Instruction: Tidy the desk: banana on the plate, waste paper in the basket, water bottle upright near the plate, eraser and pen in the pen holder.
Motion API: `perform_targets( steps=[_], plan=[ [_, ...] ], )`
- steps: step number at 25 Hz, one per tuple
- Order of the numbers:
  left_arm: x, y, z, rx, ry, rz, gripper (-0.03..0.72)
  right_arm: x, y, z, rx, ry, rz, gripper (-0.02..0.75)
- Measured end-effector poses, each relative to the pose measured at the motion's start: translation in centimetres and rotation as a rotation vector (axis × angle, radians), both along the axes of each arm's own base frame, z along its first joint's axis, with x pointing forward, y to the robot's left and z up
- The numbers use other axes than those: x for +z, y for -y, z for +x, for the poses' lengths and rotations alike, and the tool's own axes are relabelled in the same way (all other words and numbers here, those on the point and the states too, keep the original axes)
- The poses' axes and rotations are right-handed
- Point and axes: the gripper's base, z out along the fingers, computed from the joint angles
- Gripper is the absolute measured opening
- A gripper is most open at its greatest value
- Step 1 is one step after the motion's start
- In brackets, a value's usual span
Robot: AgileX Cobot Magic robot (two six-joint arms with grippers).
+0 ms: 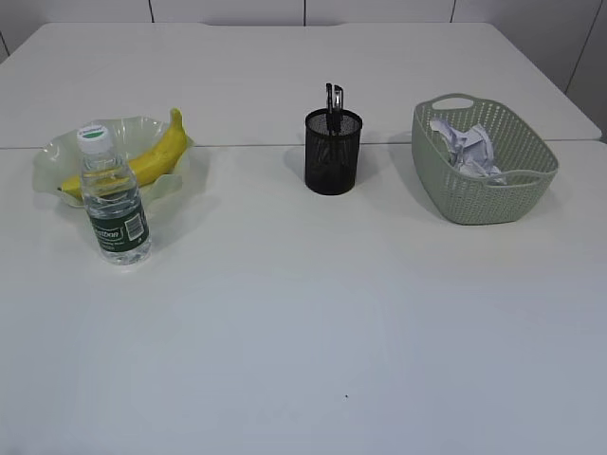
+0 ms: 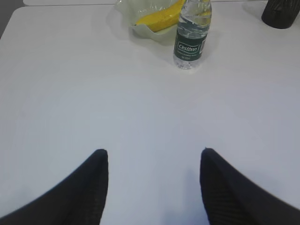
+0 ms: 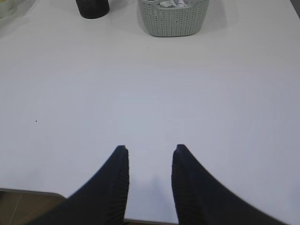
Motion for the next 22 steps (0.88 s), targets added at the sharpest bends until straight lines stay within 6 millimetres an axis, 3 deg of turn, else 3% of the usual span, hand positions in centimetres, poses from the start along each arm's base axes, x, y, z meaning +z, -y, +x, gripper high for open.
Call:
perform_targets(
  steps=[12, 22],
  plan=[
    [0.02, 0.05, 0.01, -0.003, 0.002, -0.005, 0.443, 0.0, 0.0, 0.0, 0.0, 0.0, 0.0, 0.24],
    [0.02, 0.11, -0.05, 0.076, 0.003, -0.005, 0.427, -0.01, -0.13, -0.34, -0.143, 0.018, 0.007, 0.24]
  ],
)
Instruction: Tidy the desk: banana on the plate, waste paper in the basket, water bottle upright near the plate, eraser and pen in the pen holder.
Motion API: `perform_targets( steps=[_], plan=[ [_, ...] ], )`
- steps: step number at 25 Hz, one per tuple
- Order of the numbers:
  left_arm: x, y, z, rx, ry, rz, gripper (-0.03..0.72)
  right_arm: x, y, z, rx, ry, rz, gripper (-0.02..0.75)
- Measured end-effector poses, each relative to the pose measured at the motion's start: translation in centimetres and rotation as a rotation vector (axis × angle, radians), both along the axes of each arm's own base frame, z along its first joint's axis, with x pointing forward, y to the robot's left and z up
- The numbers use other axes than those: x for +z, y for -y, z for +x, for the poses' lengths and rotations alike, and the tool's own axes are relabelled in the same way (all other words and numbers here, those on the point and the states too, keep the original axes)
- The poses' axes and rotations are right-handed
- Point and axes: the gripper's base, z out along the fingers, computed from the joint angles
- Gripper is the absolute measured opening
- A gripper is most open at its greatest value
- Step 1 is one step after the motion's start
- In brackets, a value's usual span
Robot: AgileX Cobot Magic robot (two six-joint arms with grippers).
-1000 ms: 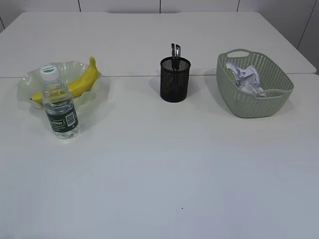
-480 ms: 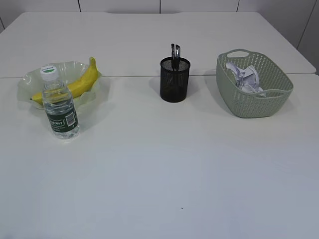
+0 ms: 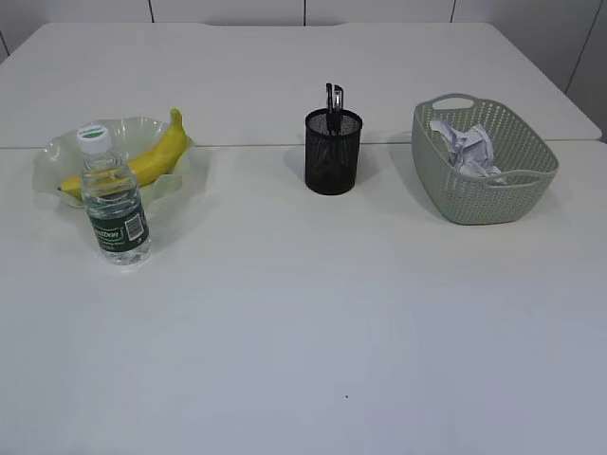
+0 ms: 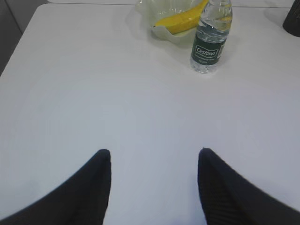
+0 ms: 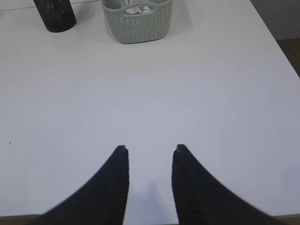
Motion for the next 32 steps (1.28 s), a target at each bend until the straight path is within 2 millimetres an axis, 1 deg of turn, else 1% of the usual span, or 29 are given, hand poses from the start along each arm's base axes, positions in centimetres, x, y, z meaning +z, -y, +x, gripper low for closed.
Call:
perform_targets(
  steps=[10, 24, 32],
  plan=[
    [-0.01, 0.08, -0.19, 0.077, 0.009, -0.002, 0.427, -0.01, -0.14, -0.04, -0.012, 0.001, 0.012, 0.24],
    [-0.01, 0.14, -0.19, 0.073, 0.009, -0.005, 0.412, -0.01, -0.3, -0.04, 0.003, 0.0, 0.021, 0.24],
    [-0.01, 0.14, -0.19, 0.054, 0.007, 0.028, 0.412, -0.01, -0.3, -0.04, 0.004, 0.0, 0.02, 0.241]
  ],
)
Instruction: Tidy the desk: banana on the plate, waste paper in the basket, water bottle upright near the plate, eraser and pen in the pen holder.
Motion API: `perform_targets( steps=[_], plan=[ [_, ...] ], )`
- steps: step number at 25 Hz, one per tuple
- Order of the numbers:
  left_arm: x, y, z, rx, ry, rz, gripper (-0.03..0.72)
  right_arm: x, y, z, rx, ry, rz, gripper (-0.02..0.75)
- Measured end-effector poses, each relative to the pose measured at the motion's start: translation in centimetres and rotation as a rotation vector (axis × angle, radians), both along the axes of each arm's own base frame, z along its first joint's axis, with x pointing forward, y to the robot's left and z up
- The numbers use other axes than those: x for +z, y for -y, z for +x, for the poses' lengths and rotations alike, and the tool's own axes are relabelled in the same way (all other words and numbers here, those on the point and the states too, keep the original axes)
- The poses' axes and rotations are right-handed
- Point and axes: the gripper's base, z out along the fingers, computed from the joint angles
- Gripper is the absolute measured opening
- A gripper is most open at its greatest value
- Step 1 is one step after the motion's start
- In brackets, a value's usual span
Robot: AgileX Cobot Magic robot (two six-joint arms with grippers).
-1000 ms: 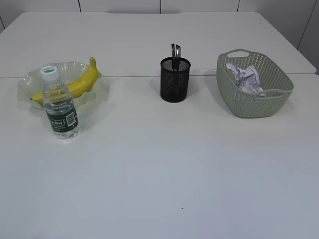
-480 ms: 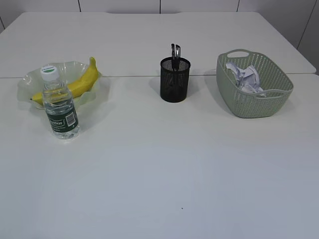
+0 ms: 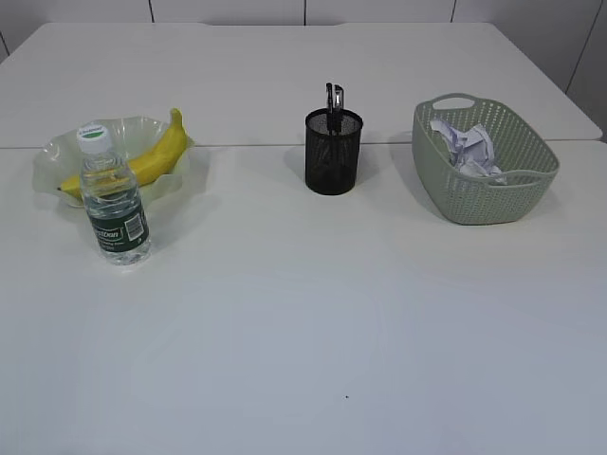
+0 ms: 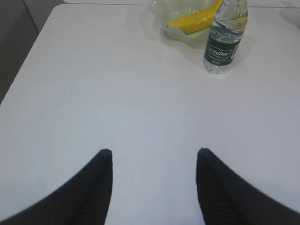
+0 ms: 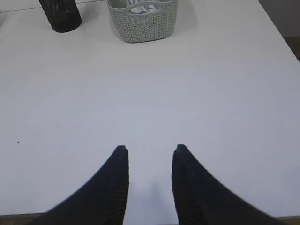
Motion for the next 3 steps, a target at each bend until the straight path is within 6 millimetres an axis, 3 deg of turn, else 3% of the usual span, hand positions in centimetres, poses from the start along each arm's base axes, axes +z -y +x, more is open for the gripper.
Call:
perform_targets(
  steps=[3],
  plan=[
    [0.0, 0.0, 0.0, 0.0, 0.0, 0.0, 0.412, -0.1, 0.0, 0.04, 0.0, -0.004, 0.0, 0.241]
  ],
)
